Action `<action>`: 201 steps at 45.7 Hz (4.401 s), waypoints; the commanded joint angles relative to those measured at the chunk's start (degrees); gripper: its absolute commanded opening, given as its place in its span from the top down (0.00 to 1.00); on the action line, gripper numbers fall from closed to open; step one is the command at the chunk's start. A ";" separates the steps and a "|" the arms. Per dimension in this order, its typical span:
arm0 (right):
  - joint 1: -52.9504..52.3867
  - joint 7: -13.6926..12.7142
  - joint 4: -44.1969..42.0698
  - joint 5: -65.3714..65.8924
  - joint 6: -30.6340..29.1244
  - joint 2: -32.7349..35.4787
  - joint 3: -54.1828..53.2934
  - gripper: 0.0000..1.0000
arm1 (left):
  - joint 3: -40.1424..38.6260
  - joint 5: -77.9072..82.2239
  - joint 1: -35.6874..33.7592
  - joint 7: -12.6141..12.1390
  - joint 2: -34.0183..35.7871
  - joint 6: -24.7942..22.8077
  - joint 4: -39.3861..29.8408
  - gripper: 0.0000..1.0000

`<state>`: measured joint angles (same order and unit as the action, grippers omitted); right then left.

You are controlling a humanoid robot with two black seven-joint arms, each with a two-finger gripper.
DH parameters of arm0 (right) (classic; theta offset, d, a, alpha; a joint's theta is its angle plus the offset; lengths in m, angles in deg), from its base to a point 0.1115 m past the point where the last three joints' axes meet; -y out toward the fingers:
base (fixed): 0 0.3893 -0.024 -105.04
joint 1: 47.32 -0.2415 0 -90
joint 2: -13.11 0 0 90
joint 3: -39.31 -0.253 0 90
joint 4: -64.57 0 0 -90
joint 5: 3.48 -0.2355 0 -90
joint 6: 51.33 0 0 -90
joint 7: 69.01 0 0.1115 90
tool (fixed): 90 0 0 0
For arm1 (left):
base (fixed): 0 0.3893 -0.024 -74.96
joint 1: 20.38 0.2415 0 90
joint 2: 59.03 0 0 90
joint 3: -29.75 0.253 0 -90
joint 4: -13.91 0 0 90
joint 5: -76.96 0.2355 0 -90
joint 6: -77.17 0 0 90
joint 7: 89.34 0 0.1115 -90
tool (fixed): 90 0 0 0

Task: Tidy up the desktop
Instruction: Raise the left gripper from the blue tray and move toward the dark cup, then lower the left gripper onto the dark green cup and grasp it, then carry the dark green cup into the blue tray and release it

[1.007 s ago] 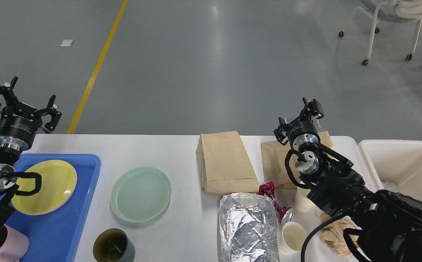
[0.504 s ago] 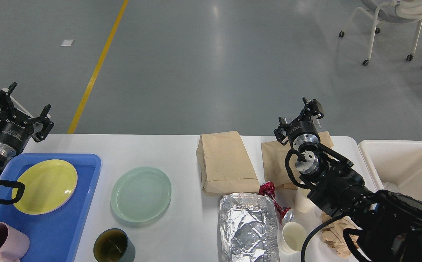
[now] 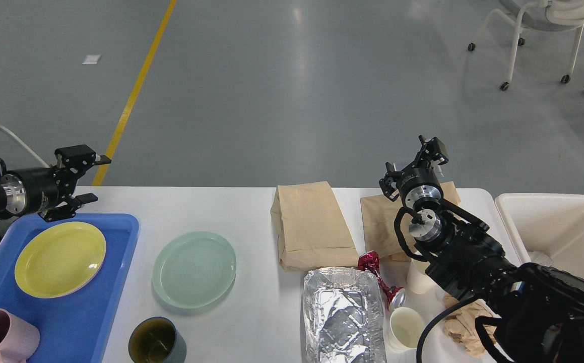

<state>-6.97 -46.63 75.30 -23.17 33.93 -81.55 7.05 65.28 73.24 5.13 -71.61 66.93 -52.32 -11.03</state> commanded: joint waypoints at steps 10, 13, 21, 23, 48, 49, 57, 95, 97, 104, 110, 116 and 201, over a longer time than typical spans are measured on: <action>0.00 0.03 -0.01 0.00 0.00 0.00 0.09 0.00 | 18.42 0.38 -8.81 -15.69 -3.18 -13.40 -0.11 0.03; 0.00 0.03 0.08 0.00 0.00 0.00 0.00 0.00 | 23.68 0.38 -13.01 -20.52 -5.63 -15.51 -0.02 0.03; 0.00 0.03 -0.01 0.00 0.00 0.00 0.00 0.00 | 34.42 4.06 -18.92 -21.86 -12.14 -15.51 0.33 0.03; 0.00 0.03 -0.01 0.00 0.00 0.00 0.00 0.00 | 36.18 6.08 -20.15 -21.78 -13.55 -15.51 0.33 0.03; 0.00 -0.06 -0.01 0.00 0.00 0.00 0.09 0.00 | 36.36 8.56 -23.58 -21.95 -22.25 -15.51 -11.87 0.03; 0.00 -0.06 -0.01 0.00 0.00 0.00 0.00 0.00 | 36.36 8.47 -23.75 -21.86 -22.51 -15.51 -13.11 0.03; 0.00 0.03 -0.01 0.00 0.00 0.00 0.09 0.00 | 36.36 8.20 -25.51 -21.16 -24.19 -15.51 -19.44 0.04; 0.00 -0.06 -0.01 0.00 0.00 0.00 0.00 0.00 | 34.87 8.64 -21.91 -21.95 -25.77 -15.51 -30.52 0.04; 0.00 0.03 -0.01 0.00 0.00 0.00 0.09 0.00 | 34.87 8.64 -21.82 -21.95 -25.77 -15.51 -30.52 0.04; 0.00 0.03 -0.01 0.00 0.00 0.00 0.09 0.00 | 33.99 8.64 -20.24 -22.04 -25.86 -15.51 -30.43 0.05; 0.00 0.03 -0.01 0.00 0.00 0.00 0.09 0.00 | 32.59 8.64 -19.10 -21.86 -25.86 -15.51 -29.91 0.14; 0.00 0.03 -0.01 0.00 0.00 0.00 0.00 0.00 | 32.15 8.64 -18.92 -21.86 -25.86 -15.51 -29.73 0.28; 0.00 0.03 -0.01 0.00 0.00 0.00 0.09 0.00 | 21.77 9.52 -29.64 -30.30 -7.23 -15.51 -37.38 1.00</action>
<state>-6.97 -46.60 75.30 -23.17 33.92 -81.55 7.09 86.69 82.60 -23.91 -101.72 56.58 -67.82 -49.28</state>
